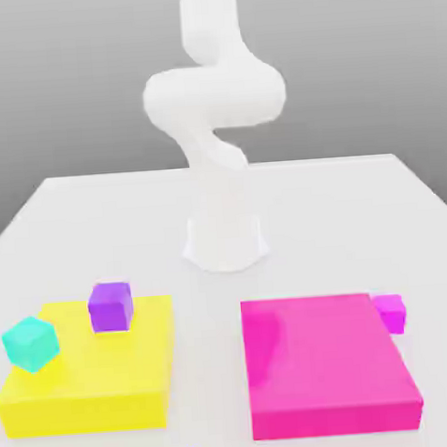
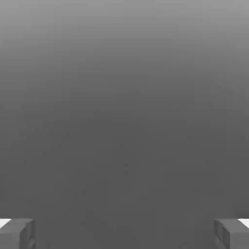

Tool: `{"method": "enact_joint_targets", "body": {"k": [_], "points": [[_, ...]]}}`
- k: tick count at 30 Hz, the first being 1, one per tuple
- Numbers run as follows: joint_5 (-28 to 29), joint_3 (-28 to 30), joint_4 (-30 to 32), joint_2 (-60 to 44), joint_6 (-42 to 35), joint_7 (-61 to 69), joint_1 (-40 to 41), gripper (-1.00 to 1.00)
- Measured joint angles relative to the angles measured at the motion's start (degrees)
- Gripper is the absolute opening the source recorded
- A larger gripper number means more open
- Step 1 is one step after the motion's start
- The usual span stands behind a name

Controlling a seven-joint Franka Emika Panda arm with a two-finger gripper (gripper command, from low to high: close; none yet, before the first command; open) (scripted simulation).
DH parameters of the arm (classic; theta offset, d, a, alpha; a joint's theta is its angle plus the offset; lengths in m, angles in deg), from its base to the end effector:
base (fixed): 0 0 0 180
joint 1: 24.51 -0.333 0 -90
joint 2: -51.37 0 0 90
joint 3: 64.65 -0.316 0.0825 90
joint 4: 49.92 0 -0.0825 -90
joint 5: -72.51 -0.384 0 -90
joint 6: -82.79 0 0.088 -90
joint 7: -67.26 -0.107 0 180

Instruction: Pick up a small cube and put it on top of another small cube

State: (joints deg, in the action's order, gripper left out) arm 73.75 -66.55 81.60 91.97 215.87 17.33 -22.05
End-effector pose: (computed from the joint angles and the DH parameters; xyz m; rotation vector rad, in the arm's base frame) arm 0.3795 0.0004 0.6825 -2.4563 1.1447 -0.9746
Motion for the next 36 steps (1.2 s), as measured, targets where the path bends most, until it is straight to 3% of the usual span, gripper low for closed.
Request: {"method": "enact_joint_targets", "body": {"k": [10, 19, 30, 34, 35, 36], "points": [[6.3, -6.0, -1.0, -21.2, 5.2, -17.4, 7.9, 0.00], [10.7, -7.1, -1.9, -39.8, 9.9, -32.1, 11.2, 0.00], [6.1, -6.5, -2.6, -61.0, 16.9, -42.9, 11.9, 0.00], [6.9, -5.1, -4.1, -69.3, 22.7, -44.6, 10.9, 0.00], [7.2, -4.7, -4.5, -70.8, 23.9, -44.9, 10.6, -1.00], [7.2, -4.7, -4.5, -70.8, 23.9, -44.9, 10.6, -1.00]]}}
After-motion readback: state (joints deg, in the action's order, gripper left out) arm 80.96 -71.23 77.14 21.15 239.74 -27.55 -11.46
